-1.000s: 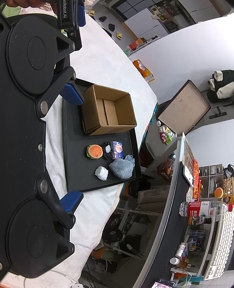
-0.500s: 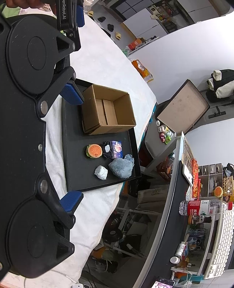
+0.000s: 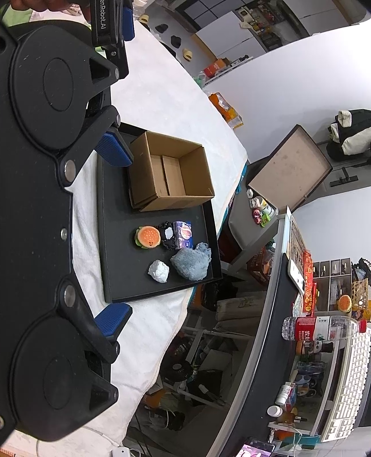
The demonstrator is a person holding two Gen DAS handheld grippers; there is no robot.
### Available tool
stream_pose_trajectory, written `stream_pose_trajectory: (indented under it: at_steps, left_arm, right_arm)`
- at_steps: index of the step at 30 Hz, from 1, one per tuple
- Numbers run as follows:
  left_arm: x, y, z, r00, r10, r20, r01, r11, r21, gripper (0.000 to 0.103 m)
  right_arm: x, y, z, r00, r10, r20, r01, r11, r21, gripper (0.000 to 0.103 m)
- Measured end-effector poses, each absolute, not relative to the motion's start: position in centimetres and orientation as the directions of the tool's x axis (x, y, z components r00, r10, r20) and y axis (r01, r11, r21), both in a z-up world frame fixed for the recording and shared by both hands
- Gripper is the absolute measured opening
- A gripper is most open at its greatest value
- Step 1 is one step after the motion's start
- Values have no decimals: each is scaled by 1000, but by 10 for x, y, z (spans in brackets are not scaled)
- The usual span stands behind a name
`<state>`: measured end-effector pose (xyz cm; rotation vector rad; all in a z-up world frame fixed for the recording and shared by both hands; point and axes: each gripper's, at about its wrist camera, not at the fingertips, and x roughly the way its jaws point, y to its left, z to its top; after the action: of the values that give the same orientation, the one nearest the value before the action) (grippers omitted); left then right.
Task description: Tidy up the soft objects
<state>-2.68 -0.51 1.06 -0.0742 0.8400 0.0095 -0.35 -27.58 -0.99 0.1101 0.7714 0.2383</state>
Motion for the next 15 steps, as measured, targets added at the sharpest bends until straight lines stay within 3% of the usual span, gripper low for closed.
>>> stream_pose_trajectory:
  at_steps: [15]
  left_arm:
    - [-20,-4,11,660,-25,-751,-37,997,-66,102]
  right_arm:
    - [2,-275,-8,689,249,-681,-173,969,179,103]
